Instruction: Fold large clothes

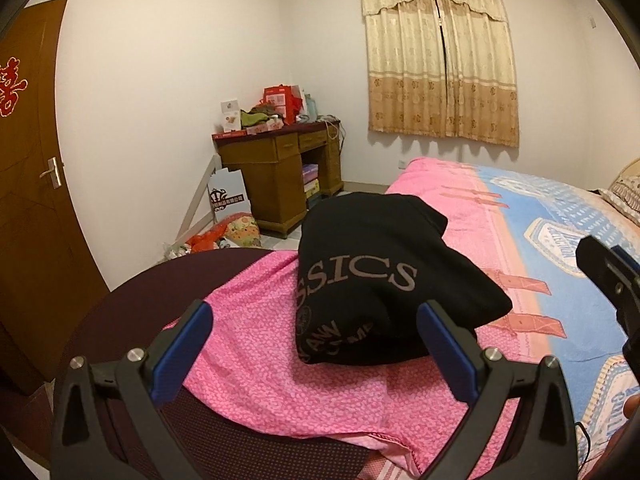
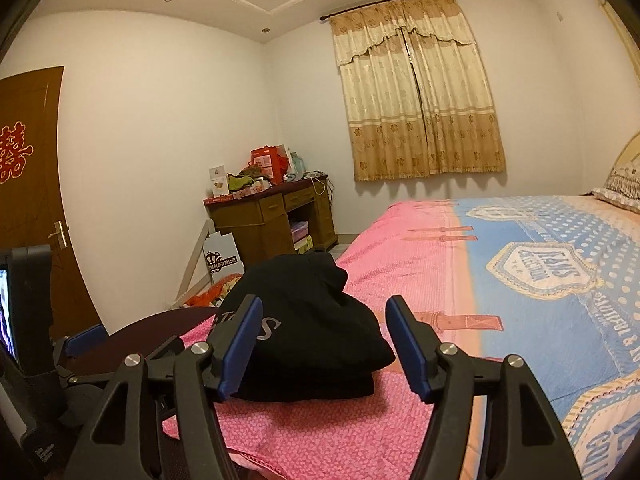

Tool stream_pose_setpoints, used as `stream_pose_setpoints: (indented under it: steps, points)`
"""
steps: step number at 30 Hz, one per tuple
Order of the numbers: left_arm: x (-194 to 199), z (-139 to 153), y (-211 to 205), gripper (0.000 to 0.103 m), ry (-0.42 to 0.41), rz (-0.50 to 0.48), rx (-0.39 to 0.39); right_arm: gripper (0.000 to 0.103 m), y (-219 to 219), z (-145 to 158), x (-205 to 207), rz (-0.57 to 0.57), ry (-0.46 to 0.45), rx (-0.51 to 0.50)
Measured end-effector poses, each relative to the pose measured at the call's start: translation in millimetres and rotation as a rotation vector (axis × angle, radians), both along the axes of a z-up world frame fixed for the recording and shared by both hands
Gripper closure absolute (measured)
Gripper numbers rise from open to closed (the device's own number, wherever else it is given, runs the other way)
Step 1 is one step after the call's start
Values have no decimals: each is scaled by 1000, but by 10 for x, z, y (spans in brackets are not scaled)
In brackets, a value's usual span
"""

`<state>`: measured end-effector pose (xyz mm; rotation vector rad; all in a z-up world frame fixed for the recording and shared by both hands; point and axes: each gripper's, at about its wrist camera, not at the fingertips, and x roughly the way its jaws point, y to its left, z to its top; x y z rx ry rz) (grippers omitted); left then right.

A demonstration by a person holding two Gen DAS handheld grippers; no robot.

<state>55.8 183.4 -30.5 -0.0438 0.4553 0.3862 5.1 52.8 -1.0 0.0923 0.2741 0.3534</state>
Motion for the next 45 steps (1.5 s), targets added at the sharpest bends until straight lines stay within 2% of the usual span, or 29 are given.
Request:
stream_pose_setpoints:
  steps: [15, 45]
  points:
    - [30, -13, -68, 0, 22, -11, 26, 37, 21, -84, 15, 1, 44, 0]
    - [27, -29, -82, 0, 26, 15, 43, 36, -16, -122, 11, 5, 62, 12]
